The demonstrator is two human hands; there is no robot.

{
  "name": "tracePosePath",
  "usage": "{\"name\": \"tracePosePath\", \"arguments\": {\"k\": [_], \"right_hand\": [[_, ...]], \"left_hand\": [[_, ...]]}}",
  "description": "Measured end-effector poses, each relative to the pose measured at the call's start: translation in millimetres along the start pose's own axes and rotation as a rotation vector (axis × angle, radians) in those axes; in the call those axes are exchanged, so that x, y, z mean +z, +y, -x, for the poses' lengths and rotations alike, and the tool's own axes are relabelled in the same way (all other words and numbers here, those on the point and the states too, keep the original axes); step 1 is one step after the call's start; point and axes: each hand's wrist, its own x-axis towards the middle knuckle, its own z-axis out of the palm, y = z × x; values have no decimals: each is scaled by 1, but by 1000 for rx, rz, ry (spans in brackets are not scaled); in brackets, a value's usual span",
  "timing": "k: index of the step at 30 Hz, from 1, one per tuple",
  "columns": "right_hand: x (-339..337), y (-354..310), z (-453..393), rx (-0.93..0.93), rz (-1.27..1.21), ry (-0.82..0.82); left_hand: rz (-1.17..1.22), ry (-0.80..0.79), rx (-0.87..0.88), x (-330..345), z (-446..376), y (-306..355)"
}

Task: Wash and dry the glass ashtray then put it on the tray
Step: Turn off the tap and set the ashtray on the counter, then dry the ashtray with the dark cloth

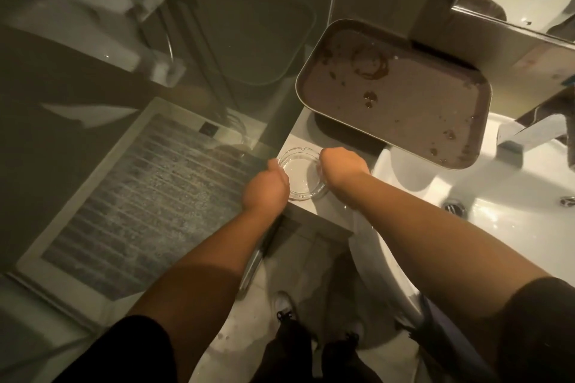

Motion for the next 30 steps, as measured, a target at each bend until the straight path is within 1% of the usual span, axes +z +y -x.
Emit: {"name": "tracePosePath", "arguments": {"k": [7,10,15,16,19,21,24,30], "right_hand": [[-3,2,1,23,-3,16],[-10,0,9,20,-38,81],[-31,17,40,-66,-73,202],[-34,25,49,-83,-64,227],[-37,58,84,-138,-33,316],[-35,83,114,-138,-13,368],[-24,115,160,-51,-26,375],[6,157,242,55,-25,313]], "left_hand": [[47,5,-2,-3,1,2],[91,29,19,-7,8,1],[119,54,33,-21,26,2],[108,77,69,-24,32,4],[24,182,270,-29,51,15],[0,193,427,-31,64,27],[-67,133,569,-31,82,48],[-208,-4,761,-21,118,97]]}}
